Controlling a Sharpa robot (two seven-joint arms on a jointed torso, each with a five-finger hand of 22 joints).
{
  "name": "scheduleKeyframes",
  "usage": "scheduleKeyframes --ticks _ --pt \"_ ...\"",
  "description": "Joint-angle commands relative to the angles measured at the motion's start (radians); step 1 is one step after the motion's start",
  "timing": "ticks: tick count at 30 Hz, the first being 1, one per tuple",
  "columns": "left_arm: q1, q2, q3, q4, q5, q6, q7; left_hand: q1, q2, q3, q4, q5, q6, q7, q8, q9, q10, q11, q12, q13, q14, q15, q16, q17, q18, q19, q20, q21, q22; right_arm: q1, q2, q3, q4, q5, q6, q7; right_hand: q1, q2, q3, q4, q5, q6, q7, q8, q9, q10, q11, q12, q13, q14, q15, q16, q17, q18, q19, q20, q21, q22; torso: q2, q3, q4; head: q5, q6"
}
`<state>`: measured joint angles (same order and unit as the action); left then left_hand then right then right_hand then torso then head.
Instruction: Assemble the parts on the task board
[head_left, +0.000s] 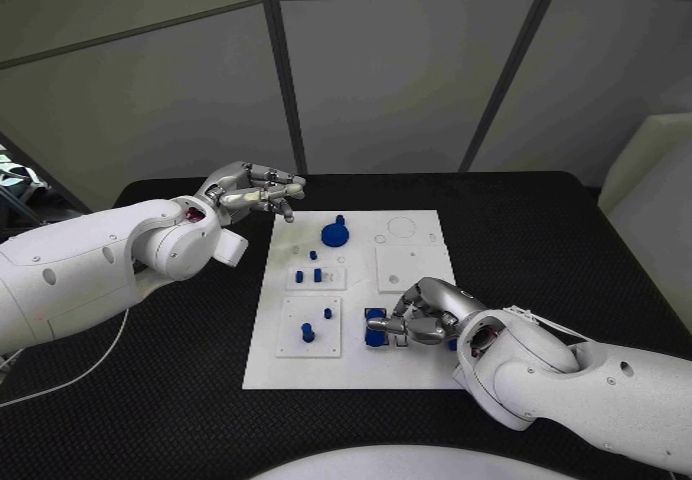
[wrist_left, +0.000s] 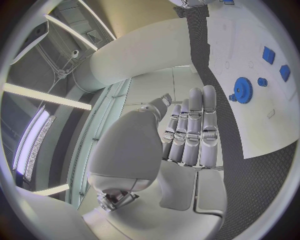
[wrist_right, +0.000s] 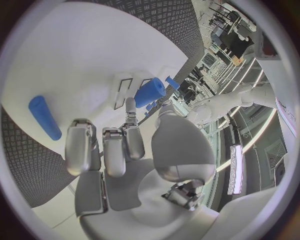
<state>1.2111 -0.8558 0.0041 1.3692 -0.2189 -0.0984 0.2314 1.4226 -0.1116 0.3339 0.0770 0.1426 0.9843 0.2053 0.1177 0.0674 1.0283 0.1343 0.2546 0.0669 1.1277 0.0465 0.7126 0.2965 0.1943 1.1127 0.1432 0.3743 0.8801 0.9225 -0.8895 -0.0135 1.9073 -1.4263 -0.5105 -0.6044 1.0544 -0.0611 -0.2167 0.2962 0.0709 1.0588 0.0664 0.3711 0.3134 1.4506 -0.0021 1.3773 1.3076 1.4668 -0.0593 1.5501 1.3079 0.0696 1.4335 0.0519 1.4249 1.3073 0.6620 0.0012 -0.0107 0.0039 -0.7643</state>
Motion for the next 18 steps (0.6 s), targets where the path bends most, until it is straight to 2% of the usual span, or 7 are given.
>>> scheduleKeyframes --ticks 1,6,12,14,17,18 --pt "0.001 -0.002 0.001 0.004 0.005 0.006 0.0 -0.002 0.008 -0.005 0.003 -0.001 -0.003 0.002 0.004 -0.001 -0.006 0.0 0.007 0.0 0.003 0.004 -0.005 -0.001 -0.013 0.0 0.002 -0.007 -0.001 0.001 0.001 0.001 0.001 -0.05 -0.009 -0.016 -0.037 -0.022 0.014 0.001 -0.014 -0.004 -0.001 0.005 0.009 -0.006 -0.004 -0.008 0.051 0.091 -0.008 -0.006 0.199 -0.018 -0.002 -0.006 -0.004 0.049 -0.001 -0.0004 -0.0007 0.003 0.003" --pt "0.001 -0.004 0.001 0.005 0.005 0.006 -0.001 -0.002 0.008 -0.005 0.003 -0.001 -0.003 0.002 0.004 -0.001 -0.006 0.0 0.007 0.0 0.003 0.004 -0.005 -0.001 -0.013 0.0 0.002 -0.007 -0.001 0.001 0.0 0.0 0.003 -0.055 -0.021 -0.015 -0.066 -0.038 0.03 0.0 -0.02 -0.005 -0.002 0.009 0.017 -0.007 -0.006 -0.011 0.051 0.091 -0.01 -0.007 0.198 -0.018 -0.003 -0.007 -0.005 0.049 0.0 0.0001 -0.0014 0.004 0.005" --pt "0.001 -0.006 0.001 0.006 0.005 0.006 -0.002 -0.003 0.008 -0.005 0.004 -0.001 -0.004 0.002 0.004 -0.001 -0.007 0.001 0.007 0.0 0.004 0.004 -0.005 -0.001 -0.013 0.0 0.002 -0.007 -0.002 0.001 -0.008 0.0 0.016 -0.057 -0.038 0.006 -0.057 -0.018 0.051 -0.002 -0.009 0.0 -0.005 0.014 0.027 0.0 -0.008 -0.002 0.061 0.092 -0.011 -0.005 0.203 -0.019 0.002 -0.008 -0.001 0.056 0.0 0.0006 -0.0013 0.004 0.005" --pt "0.001 -0.007 0.001 0.006 0.005 0.006 -0.001 -0.003 0.008 -0.005 0.004 -0.001 -0.004 0.002 0.004 -0.001 -0.007 0.001 0.007 0.0 0.004 0.004 -0.005 -0.001 -0.013 0.0 0.002 -0.007 -0.002 0.001 -0.013 0.0 0.022 -0.061 -0.04 0.015 -0.028 -0.015 0.061 -0.004 0.008 0.001 -0.006 0.017 0.032 0.003 -0.009 0.0 0.065 0.092 -0.012 -0.004 0.205 -0.02 0.003 -0.009 0.0 0.057 0.0 0.0004 -0.001 0.004 0.005" --pt "0.001 -0.008 0.001 0.006 0.005 0.006 -0.001 -0.003 0.008 -0.005 0.004 -0.001 -0.004 0.002 0.004 -0.001 -0.007 0.001 0.007 0.0 0.004 0.004 -0.005 -0.001 -0.013 0.0 0.002 -0.007 -0.002 0.001 -0.017 0.0 0.028 -0.064 -0.036 0.026 0.081 -0.013 0.075 -0.014 0.056 0.006 -0.011 0.027 0.049 0.009 -0.013 0.005 0.074 0.093 -0.016 -0.003 0.209 -0.02 0.005 -0.012 0.001 0.06 0.001 0.0003 -0.0019 0.003 0.004" --pt "0.001 -0.008 0.001 0.006 0.005 0.006 -0.001 -0.003 0.008 -0.005 0.004 -0.001 -0.004 0.002 0.004 -0.001 -0.007 0.001 0.007 0.0 0.004 0.004 -0.005 -0.001 -0.013 0.0 0.002 -0.007 -0.002 0.001 -0.017 0.0 0.028 -0.064 -0.035 0.027 0.091 -0.012 0.075 -0.015 0.059 0.006 -0.011 0.027 0.051 0.009 -0.014 0.006 0.075 0.093 -0.016 -0.003 0.209 -0.02 0.005 -0.012 0.001 0.061 0.001 0.0003 -0.0019 0.003 0.004"
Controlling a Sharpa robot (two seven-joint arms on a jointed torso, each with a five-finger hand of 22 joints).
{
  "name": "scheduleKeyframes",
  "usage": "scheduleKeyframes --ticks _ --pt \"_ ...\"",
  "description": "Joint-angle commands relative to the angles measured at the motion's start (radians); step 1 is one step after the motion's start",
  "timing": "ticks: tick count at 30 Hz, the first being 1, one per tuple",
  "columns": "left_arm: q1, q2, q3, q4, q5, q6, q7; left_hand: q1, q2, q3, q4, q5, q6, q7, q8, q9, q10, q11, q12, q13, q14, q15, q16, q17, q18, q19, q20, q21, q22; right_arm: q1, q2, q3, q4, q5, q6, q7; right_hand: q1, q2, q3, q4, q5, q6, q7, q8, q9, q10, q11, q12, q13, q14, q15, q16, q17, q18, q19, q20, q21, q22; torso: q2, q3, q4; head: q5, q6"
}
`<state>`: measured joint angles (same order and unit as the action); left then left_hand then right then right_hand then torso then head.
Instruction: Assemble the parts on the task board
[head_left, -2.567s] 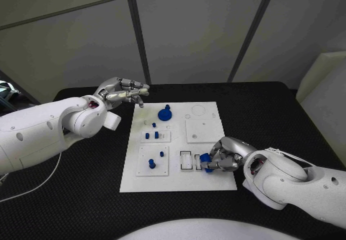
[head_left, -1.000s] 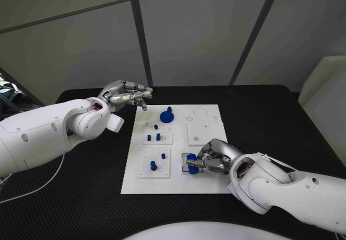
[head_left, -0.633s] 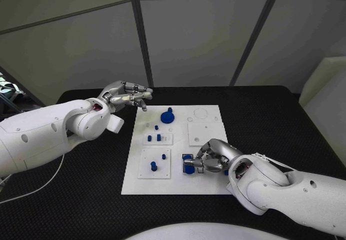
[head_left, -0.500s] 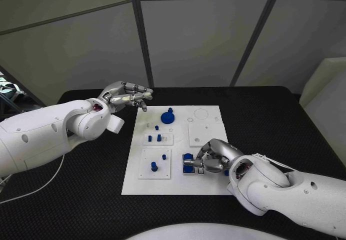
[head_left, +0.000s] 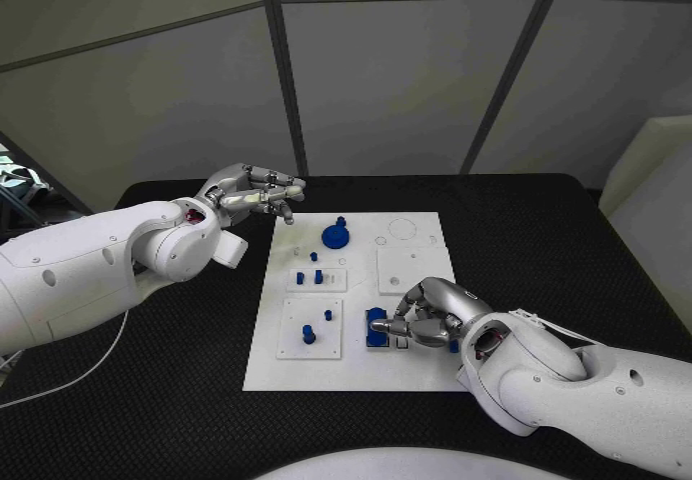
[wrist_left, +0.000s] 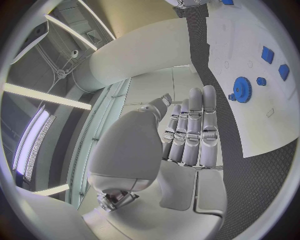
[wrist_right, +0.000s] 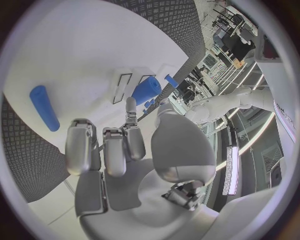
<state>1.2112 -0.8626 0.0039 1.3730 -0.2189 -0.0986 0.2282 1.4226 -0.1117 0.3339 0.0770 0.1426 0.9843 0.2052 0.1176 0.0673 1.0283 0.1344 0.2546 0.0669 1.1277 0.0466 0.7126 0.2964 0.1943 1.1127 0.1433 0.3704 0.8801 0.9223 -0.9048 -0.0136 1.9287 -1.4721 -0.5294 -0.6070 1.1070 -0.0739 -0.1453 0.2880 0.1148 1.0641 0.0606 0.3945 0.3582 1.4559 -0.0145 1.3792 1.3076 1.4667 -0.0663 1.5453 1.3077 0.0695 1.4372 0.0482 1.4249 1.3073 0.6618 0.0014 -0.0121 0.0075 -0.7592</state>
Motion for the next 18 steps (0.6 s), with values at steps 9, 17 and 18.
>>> scheduleKeyframes --ticks 9,17,18 --pt "0.001 -0.001 0.001 0.003 0.005 0.007 0.001 -0.003 0.008 -0.005 0.004 -0.001 -0.004 0.002 0.004 -0.001 -0.007 0.001 0.007 0.0 0.004 0.004 -0.005 -0.001 -0.013 0.0 0.002 -0.003 -0.002 0.001 0.007 0.0 -0.002 -0.024 0.006 0.031 0.141 0.023 0.006 -0.036 0.076 0.001 -0.009 0.014 0.024 0.008 -0.005 0.007 0.083 0.094 -0.012 0.003 0.212 -0.021 0.004 -0.011 0.003 0.065 0.0 -0.0006 0.0013 -0.002 -0.004" --pt "0.001 -0.002 0.001 0.003 0.005 0.006 0.001 -0.003 0.008 -0.005 0.004 -0.001 -0.004 0.002 0.004 -0.001 -0.007 0.001 0.007 0.0 0.004 0.004 -0.005 -0.001 -0.013 0.0 0.002 -0.003 -0.002 0.001 0.018 0.0 -0.018 -0.039 0.021 0.008 0.19 0.039 0.006 -0.058 0.093 0.008 -0.015 0.024 0.036 0.01 -0.009 0.007 0.086 0.094 -0.015 0.004 0.214 -0.021 0.005 -0.014 0.003 0.067 0.001 -0.0006 0.0005 0.0 -0.005" --pt "0.001 -0.002 0.001 0.003 0.005 0.006 0.001 -0.003 0.008 -0.005 0.004 -0.001 -0.004 0.002 0.004 -0.001 -0.007 0.001 0.007 0.0 0.004 0.004 -0.005 -0.001 -0.013 0.0 0.002 -0.003 -0.002 0.001 0.019 0.0 -0.02 -0.044 0.022 0.005 0.195 0.042 0.006 -0.059 0.094 0.01 -0.016 0.025 0.037 0.01 -0.01 0.007 0.086 0.094 -0.016 0.004 0.214 -0.021 0.005 -0.014 0.004 0.068 0.001 -0.0006 0.0003 0.0 -0.005"
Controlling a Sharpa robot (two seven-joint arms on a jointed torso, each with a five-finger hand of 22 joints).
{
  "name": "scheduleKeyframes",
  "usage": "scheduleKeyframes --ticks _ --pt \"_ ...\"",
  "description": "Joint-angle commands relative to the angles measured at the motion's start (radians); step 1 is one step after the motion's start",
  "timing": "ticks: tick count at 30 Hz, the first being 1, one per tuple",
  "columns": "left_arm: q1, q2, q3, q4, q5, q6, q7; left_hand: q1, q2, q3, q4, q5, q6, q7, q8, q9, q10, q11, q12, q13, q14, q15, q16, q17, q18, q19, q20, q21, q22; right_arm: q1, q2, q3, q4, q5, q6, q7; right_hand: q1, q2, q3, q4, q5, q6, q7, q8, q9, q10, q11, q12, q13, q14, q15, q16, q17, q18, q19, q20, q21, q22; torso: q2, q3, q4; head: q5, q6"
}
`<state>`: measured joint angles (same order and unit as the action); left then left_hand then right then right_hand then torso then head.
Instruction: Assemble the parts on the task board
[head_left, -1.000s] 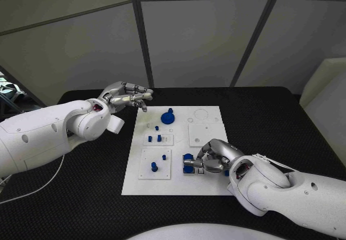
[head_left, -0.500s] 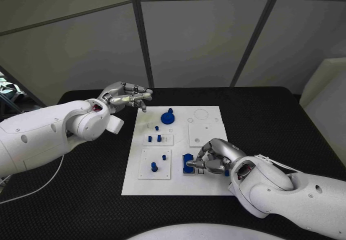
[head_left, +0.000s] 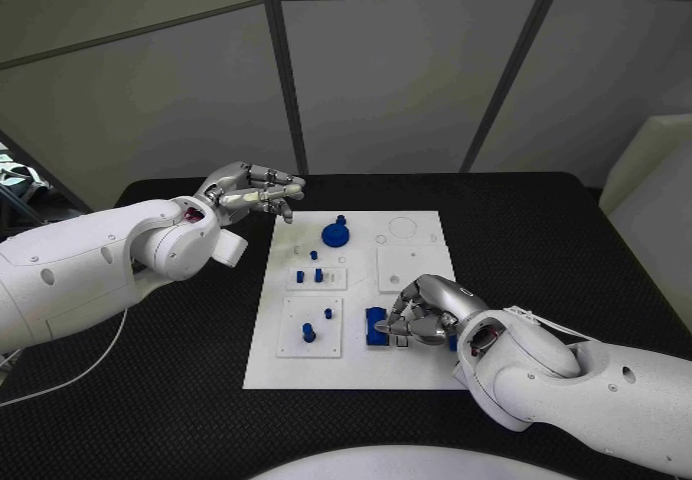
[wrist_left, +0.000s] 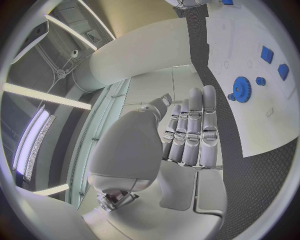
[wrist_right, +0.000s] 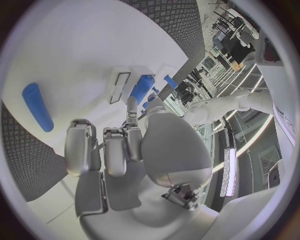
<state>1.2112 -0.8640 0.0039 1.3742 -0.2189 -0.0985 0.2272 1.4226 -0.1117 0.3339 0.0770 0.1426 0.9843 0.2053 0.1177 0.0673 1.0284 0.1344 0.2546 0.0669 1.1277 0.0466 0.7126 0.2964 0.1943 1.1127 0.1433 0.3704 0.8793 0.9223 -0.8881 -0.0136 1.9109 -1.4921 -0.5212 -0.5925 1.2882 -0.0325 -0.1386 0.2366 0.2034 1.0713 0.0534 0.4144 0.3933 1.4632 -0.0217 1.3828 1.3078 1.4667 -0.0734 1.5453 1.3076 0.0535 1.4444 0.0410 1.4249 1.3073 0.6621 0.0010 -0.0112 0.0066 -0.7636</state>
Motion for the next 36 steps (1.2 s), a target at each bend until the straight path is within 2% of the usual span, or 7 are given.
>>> scheduleKeyframes --ticks 1,13,17,21,26,31,36 --pt "0.001 0.0 0.001 0.002 0.005 0.006 0.002 -0.003 0.008 -0.005 0.004 -0.001 -0.004 0.002 0.004 -0.001 -0.007 0.001 0.007 0.0 0.004 0.004 -0.005 -0.001 -0.013 0.0 0.002 -0.003 -0.001 0.001 0.003 0.001 -0.004 -0.027 0.015 -0.012 0.021 0.004 0.0 -0.012 0.006 0.004 -0.01 0.007 0.004 0.004 -0.004 0.004 0.087 0.094 -0.01 0.004 0.214 -0.005 -0.002 -0.008 0.003 0.067 0.0 -0.0002 -0.0006 0.001 -0.001" --pt "0.001 -0.001 0.001 0.001 0.005 0.006 0.002 -0.004 0.01 -0.005 0.005 -0.001 -0.005 0.002 0.004 -0.001 -0.008 0.001 0.008 0.0 0.004 0.004 -0.005 -0.002 -0.013 0.001 0.002 -0.004 -0.002 0.001 -0.013 0.0 0.007 -0.039 0.001 0.016 0.085 -0.003 -0.001 -0.053 -0.034 -0.001 -0.012 0.013 0.016 0.006 -0.008 0.005 0.091 0.094 -0.014 0.004 0.214 -0.006 -0.002 -0.013 0.003 0.069 -0.001 0.0005 -0.0018 -0.003 -0.002" --pt "0.001 -0.002 0.001 0.001 0.005 0.003 0.002 -0.003 0.012 -0.005 0.004 -0.001 -0.005 0.002 0.004 -0.001 -0.009 0.0 0.008 0.0 0.005 0.004 -0.005 -0.003 -0.013 0.001 0.002 -0.005 -0.003 0.001 -0.045 0.001 0.018 0.035 -0.06 0.054 -0.009 -0.02 -0.048 0.027 0.122 -0.046 0.01 -0.022 0.003 -0.046 0.011 -0.082 0.016 0.079 0.001 -0.029 0.147 0.009 -0.047 -0.003 -0.048 0.004 -0.001 0.0005 -0.0032 -0.008 0.003" --pt "0.001 -0.001 0.001 -0.001 0.005 0.003 0.003 -0.003 0.012 -0.005 0.004 -0.001 -0.005 0.002 0.004 -0.001 -0.009 0.0 0.008 0.0 0.005 0.004 -0.005 -0.003 -0.013 0.001 0.002 -0.005 -0.003 0.002 -0.092 0.021 0.039 0.102 -0.08 0.083 -0.011 -0.023 -0.059 0.045 0.134 -0.066 0.02 -0.048 -0.006 -0.052 0.02 -0.095 0.006 0.079 0.007 -0.031 0.144 0.01 -0.05 0.004 -0.054 -0.001 -0.002 0.0005 -0.0026 -0.012 0.003" --pt "0.001 0.001 0.001 -0.004 0.005 0.004 0.006 -0.001 0.012 -0.004 0.003 -0.001 -0.005 0.002 0.004 -0.001 -0.009 0.0 0.009 0.0 0.005 0.004 -0.005 -0.003 -0.012 0.001 0.002 -0.005 -0.004 0.007 -0.169 0.049 0.063 0.132 -0.037 0.089 0.012 -0.018 -0.065 0.047 0.141 -0.091 0.037 -0.095 -0.024 -0.084 0.034 -0.154 -0.044 0.076 0.02 -0.041 0.127 0.015 -0.061 0.015 -0.07 -0.019 -0.002 0.0004 -0.0038 -0.019 0.007" --pt "0.001 0.003 0.0 -0.004 0.005 -0.005 0.031 0.005 0.008 -0.005 -0.003 -0.001 -0.004 0.001 0.006 0.0 -0.008 -0.001 0.012 0.001 0.005 0.003 -0.006 -0.004 -0.012 0.002 0.001 -0.005 -0.006 0.013 -0.234 0.058 0.076 0.096 -0.017 0.092 0.032 -0.015 -0.065 0.042 0.152 -0.084 0.039 -0.108 -0.028 -0.085 0.036 -0.159 -0.048 0.076 0.022 -0.04 0.13 0.014 -0.058 0.019 -0.069 -0.016 0.0 -0.0013 -0.0027 -0.033 0.008" --pt "0.001 0.004 0.0 -0.004 0.005 -0.011 0.045 0.006 0.007 -0.005 -0.004 -0.001 -0.003 0.001 0.006 0.0 -0.006 -0.001 0.013 0.001 0.005 0.002 -0.006 -0.005 -0.012 0.003 0.001 -0.006 -0.006 0.013 -0.268 0.061 0.082 0.045 0.041 0.074 0.043 -0.013 -0.069 0.042 0.161 -0.064 0.035 -0.109 -0.027 -0.076 0.033 -0.148 -0.039 0.077 0.02 -0.039 0.133 0.012 -0.052 0.019 -0.063 -0.008 0.001 0.0014 -0.0036 -0.053 0.012"
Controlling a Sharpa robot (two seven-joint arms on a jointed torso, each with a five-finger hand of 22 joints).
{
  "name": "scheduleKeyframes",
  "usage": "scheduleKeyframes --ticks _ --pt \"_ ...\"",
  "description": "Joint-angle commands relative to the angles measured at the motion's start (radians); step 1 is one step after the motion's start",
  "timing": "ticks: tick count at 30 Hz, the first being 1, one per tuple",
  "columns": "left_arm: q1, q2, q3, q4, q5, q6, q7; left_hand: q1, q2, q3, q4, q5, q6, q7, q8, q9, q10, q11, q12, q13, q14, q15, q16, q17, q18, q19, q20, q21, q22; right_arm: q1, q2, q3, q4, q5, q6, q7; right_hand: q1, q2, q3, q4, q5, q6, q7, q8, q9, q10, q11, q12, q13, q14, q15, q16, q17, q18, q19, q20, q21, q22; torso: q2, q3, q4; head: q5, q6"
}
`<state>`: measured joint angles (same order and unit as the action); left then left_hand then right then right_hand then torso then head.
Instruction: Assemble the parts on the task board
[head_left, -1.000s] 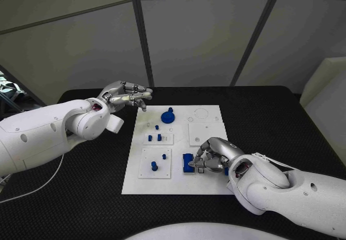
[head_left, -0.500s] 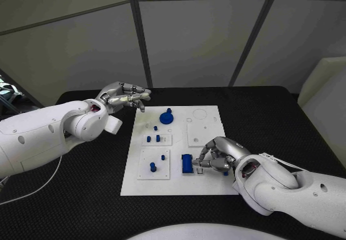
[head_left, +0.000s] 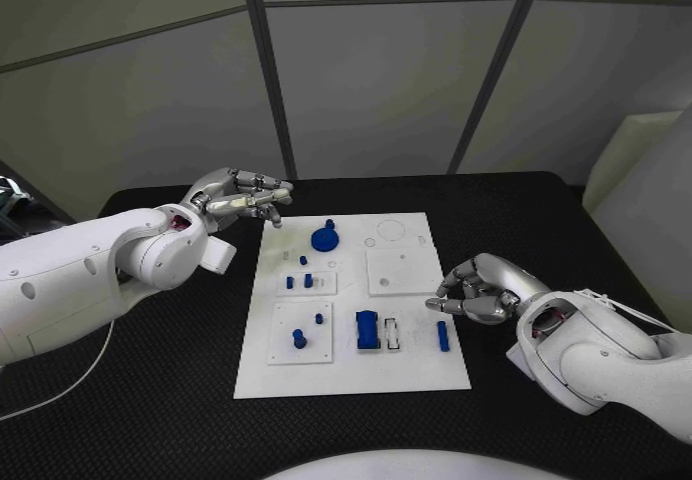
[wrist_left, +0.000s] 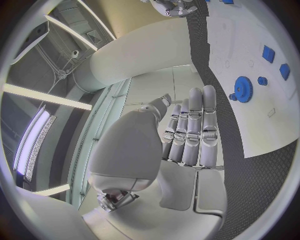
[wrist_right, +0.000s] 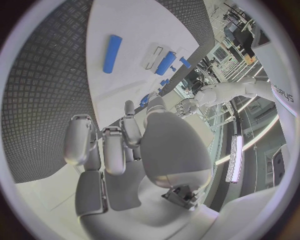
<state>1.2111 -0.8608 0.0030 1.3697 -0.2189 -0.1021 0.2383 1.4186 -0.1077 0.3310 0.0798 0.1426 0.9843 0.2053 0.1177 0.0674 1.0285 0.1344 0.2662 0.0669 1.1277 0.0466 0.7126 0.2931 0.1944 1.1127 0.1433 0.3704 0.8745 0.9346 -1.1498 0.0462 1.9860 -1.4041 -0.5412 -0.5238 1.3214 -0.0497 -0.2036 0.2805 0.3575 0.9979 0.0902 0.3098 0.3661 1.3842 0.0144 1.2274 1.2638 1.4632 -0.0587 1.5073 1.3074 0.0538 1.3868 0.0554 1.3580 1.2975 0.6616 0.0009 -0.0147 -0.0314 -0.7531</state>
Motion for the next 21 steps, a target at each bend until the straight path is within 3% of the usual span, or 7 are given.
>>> scheduleKeyframes --ticks 1,4,7,10,21 --pt "0.001 0.001 0.0 0.0 0.005 -0.007 0.035 0.01 0.003 -0.002 -0.006 -0.001 -0.003 0.001 0.006 0.0 -0.006 -0.001 0.001 0.001 0.005 0.002 -0.006 -0.001 -0.012 0.003 0.001 -0.006 -0.001 0.001 -0.01 0.001 0.007 -0.055 0.09 -0.002 0.01 0.004 -0.005 0.0 0.007 0.014 -0.003 -0.005 0.001 0.007 -0.004 0.012 0.01 0.081 0.005 -0.001 0.134 0.012 0.008 0.004 0.006 0.005 0.002 0.0018 0.0001 -0.021 0.004" --pt "0.0 0.001 0.0 0.0 0.005 -0.008 0.036 0.01 0.003 -0.002 -0.006 -0.001 -0.003 0.001 0.006 0.0 -0.006 -0.001 0.001 0.001 0.005 0.002 -0.006 -0.001 -0.012 0.003 0.001 -0.006 -0.001 0.0 -0.018 0.001 0.007 -0.086 0.143 -0.016 0.003 0.002 -0.013 0.005 0.0 0.023 -0.005 -0.006 0.001 0.017 -0.006 0.026 0.022 0.081 0.003 -0.001 0.134 0.011 0.01 0.003 0.008 0.008 0.003 0.003 -0.0004 -0.028 0.007" --pt "0.0 0.002 0.0 0.0 0.005 -0.007 0.037 0.01 0.003 -0.002 -0.006 -0.001 -0.003 0.001 0.006 0.0 -0.006 -0.001 0.001 0.001 0.005 0.002 -0.006 -0.001 -0.012 0.003 0.001 -0.006 -0.001 -0.001 -0.024 0.0 0.005 -0.122 0.192 -0.03 0.006 0.003 -0.016 0.005 0.002 0.04 -0.011 -0.003 0.005 0.025 -0.01 0.037 0.031 0.081 0.0 -0.001 0.134 0.011 0.011 0.001 0.008 0.009 -0.001 -0.0002 0.0005 -0.034 0.004" --pt "0.0 0.002 0.0 0.0 0.005 -0.007 0.036 0.01 0.003 -0.002 -0.006 -0.001 -0.003 0.001 0.006 0.0 -0.006 -0.001 0.001 0.001 0.005 0.002 -0.006 -0.001 -0.012 0.003 0.001 -0.006 -0.001 -0.006 -0.024 -0.002 0.004 -0.146 0.22 -0.039 0.007 0.003 -0.018 0.005 0.003 0.047 -0.013 -0.002 0.007 0.028 -0.012 0.041 0.035 0.082 -0.001 0.0 0.136 0.01 0.013 0.0 0.01 0.011 0.0 0.0001 0.0028 -0.036 0.003" --pt "0.0 -0.002 -0.001 0.002 0.005 -0.008 0.033 0.01 0.004 -0.002 -0.006 -0.001 -0.001 0.0 0.008 0.0 -0.005 -0.002 0.003 0.001 0.005 0.002 -0.006 -0.002 -0.012 0.003 0.001 -0.006 -0.002 -0.04 -0.001 -0.004 -0.007 -0.216 0.25 -0.066 0.008 0.004 -0.021 0.005 0.008 0.053 -0.015 -0.002 0.01 0.048 -0.014 0.076 0.065 0.087 -0.003 0.011 0.157 0.006 0.026 -0.002 0.024 0.03 0.0 -0.0003 0.0033 -0.041 0.004"
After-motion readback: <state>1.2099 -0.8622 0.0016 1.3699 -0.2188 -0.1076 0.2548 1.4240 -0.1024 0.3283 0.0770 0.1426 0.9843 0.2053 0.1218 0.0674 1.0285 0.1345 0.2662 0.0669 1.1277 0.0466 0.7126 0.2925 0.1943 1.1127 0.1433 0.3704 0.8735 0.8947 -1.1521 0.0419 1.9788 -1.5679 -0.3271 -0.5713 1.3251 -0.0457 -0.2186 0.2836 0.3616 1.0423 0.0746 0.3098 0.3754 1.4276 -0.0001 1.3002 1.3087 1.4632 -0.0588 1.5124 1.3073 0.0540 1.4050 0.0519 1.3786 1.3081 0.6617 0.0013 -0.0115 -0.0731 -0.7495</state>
